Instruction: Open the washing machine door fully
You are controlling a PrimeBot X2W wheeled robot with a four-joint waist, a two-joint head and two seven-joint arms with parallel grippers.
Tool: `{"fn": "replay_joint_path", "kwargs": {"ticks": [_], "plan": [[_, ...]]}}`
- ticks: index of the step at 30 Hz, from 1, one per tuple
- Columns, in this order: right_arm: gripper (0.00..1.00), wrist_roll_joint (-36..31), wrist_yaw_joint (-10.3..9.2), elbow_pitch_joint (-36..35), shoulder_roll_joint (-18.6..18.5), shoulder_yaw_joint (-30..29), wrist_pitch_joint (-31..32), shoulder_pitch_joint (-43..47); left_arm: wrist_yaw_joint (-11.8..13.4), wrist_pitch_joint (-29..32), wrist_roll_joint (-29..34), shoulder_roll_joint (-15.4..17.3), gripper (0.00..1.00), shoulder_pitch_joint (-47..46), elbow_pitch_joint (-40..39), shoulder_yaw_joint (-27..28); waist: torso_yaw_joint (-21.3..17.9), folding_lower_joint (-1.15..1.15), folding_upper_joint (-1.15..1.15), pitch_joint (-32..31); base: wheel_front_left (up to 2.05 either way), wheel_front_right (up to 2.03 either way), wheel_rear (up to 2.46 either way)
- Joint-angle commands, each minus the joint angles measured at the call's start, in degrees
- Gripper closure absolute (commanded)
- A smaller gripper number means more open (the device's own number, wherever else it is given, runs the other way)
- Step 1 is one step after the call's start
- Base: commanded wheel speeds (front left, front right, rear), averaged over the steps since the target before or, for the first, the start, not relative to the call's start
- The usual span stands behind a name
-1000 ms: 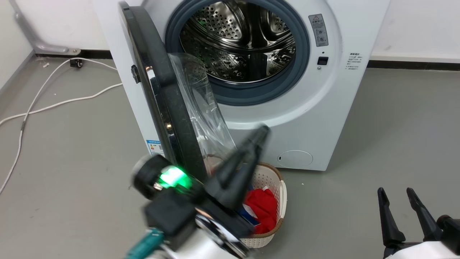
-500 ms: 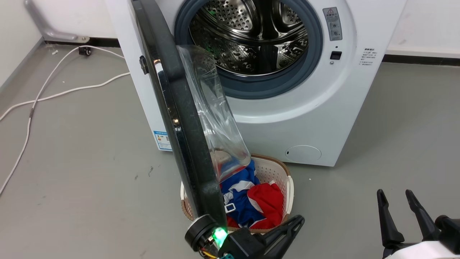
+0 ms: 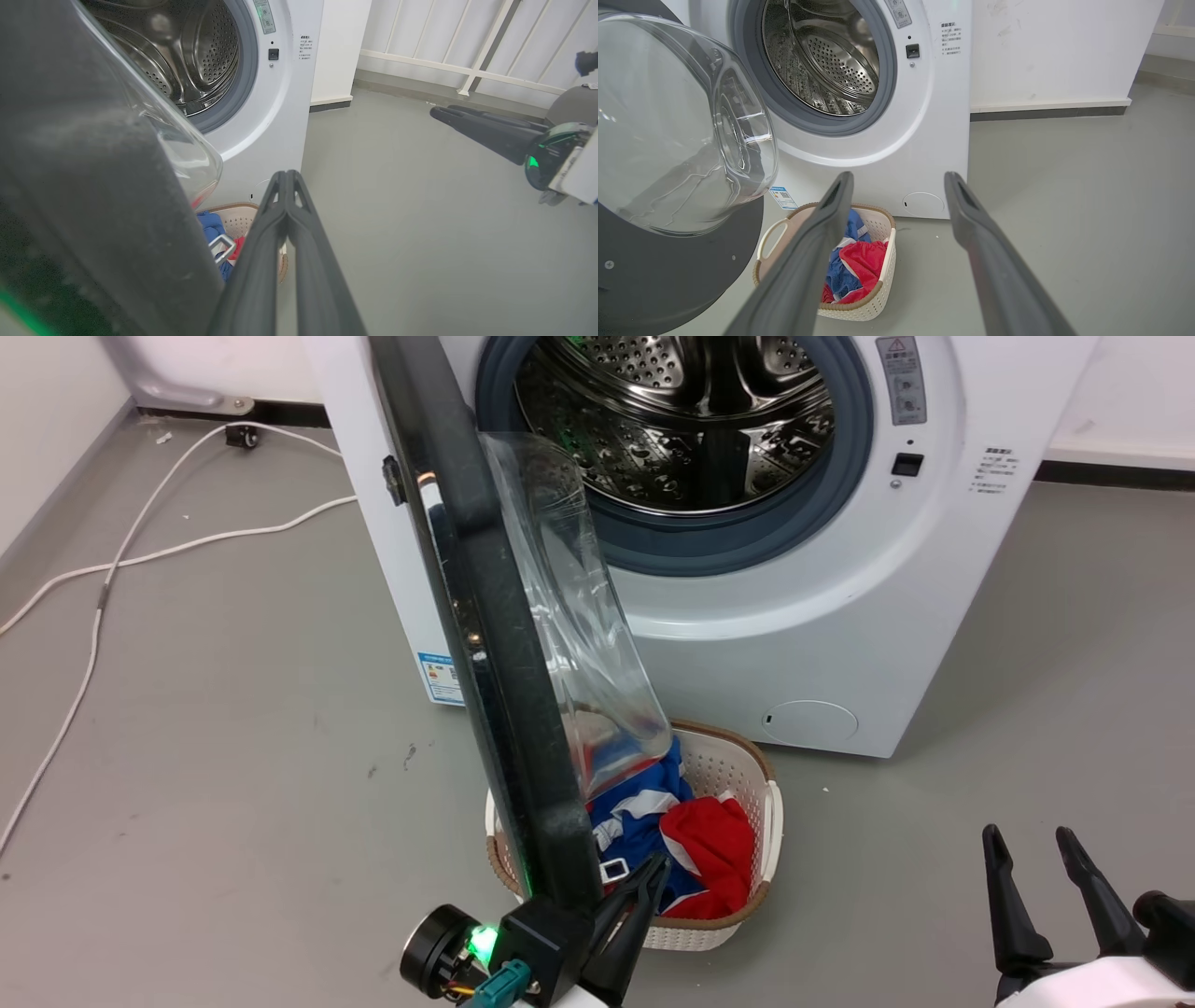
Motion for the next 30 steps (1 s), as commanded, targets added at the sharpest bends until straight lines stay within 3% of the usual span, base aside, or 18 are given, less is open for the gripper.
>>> {"fn": "replay_joint_path", "kwargs": {"ticks": [1,22,30], "plan": [[0.0,0.2,0.01,0.2,0.1,0.1,-0.2,-0.8,0.5,-0.6,-0.2,-0.1,1.0,0.8,0.2,0.5,0.5,0.0,0.0,0.0,0.0,0.0,0.0],[0.0,-0.4,0.01,-0.4,0.1,-1.3,1.6,-0.5,3.1,-3.4,-2.9,-0.8,1.0,1.0,2.3,3.3,12.7,0.0,0.0,-0.4,0.0,0.0,0.0],[0.0,-0.9,0.01,-0.9,0.0,-2.2,1.4,-1.0,4.8,-4.9,-3.4,0.7,1.0,0.2,2.5,6.6,17.7,0.0,0.0,-0.6,0.0,0.0,0.0]]}}
